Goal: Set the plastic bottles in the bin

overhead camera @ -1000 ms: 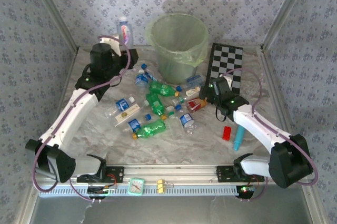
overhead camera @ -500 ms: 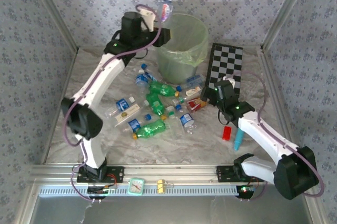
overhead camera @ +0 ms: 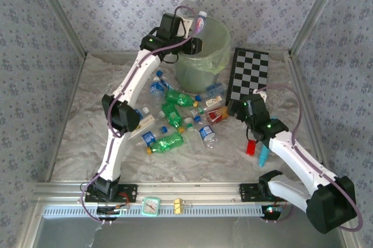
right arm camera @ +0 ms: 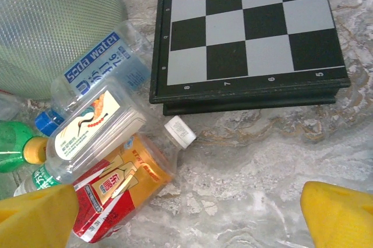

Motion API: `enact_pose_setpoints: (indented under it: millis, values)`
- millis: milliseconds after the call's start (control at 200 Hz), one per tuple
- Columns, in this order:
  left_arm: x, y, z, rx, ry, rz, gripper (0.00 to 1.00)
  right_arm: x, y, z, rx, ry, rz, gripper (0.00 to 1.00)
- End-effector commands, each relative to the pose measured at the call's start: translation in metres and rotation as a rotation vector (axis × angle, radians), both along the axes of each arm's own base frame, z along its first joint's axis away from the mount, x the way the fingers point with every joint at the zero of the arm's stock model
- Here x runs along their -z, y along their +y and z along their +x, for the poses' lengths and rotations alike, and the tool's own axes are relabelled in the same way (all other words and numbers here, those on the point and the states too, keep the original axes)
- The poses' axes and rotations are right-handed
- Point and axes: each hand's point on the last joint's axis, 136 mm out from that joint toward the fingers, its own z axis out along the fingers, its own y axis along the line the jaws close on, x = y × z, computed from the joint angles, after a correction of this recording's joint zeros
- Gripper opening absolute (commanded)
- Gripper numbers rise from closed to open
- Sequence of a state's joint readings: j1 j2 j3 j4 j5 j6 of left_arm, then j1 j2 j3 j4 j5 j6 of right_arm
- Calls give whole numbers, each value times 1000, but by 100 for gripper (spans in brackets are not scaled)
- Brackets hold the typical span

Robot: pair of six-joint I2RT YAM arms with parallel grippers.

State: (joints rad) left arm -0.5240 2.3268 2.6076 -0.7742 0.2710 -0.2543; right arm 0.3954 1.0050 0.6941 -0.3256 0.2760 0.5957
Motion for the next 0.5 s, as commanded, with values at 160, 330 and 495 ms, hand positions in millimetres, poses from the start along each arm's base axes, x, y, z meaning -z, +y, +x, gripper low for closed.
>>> enact_pose_setpoints:
  millis: [160,330,495]
  values:
    - [11,3,2,-26,38,19,56,4,-13,-7,48,13,-4,100]
    - [8,3,3,-33,35,6,72,3,-12,-6,42,8,6,100]
    - [-7,3,1,-38,16,-26,82,3,-11,-6,41,9,10,100]
